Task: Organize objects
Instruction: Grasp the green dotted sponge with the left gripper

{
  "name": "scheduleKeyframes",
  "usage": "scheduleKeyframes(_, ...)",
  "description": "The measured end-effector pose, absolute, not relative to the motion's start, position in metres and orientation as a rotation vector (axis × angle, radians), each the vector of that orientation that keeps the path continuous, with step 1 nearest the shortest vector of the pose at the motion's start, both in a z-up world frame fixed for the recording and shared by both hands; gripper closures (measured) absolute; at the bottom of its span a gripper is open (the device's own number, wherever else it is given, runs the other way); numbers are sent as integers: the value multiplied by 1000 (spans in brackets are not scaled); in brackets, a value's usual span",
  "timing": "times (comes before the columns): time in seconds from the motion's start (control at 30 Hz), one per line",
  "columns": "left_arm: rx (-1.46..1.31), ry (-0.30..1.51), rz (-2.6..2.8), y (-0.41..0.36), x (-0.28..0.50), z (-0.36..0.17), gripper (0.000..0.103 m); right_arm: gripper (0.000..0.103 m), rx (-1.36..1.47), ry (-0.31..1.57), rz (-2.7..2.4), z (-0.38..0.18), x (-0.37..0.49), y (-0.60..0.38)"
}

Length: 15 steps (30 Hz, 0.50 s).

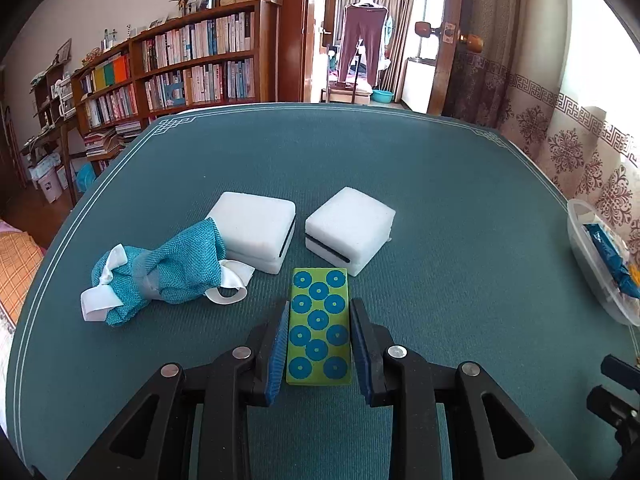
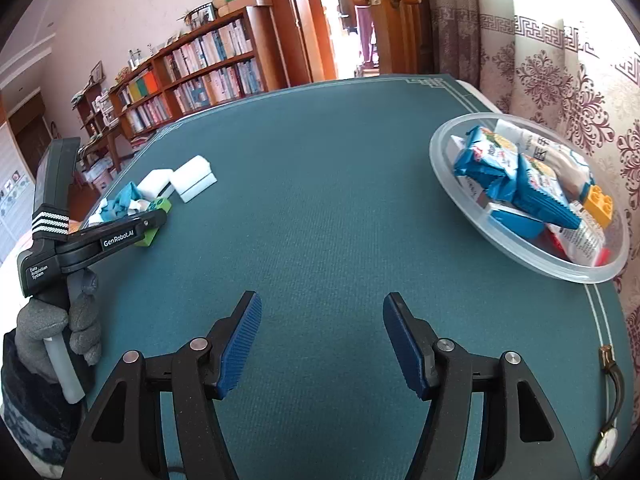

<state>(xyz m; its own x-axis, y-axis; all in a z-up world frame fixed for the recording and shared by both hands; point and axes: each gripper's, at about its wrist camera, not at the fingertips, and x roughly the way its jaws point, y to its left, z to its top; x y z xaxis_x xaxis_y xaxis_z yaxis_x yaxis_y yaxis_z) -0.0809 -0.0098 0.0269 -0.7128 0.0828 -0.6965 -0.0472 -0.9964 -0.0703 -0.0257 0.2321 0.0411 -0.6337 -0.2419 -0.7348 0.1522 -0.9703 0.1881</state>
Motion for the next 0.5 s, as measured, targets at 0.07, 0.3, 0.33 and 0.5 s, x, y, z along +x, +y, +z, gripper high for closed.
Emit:
scheduleKeyframes(0.07, -1123, -111, 2865, -16, -78, 34, 72, 38, 1249, -149, -2608, 41, -33, 225)
scheduleKeyframes(0.3, -1084, -247, 2919, -38, -76, 45, 72, 38, 1315, -29, -2488, 47, -41, 188)
scheduleKeyframes(0.33, -1080, -257, 2925, -40, -76, 45, 72, 38, 1309, 7, -2482, 48, -41, 182)
scheduleKeyframes(0.5, -1050, -286, 2965, -46, -71, 51, 72, 38, 1301, 71, -2457, 49, -53, 160)
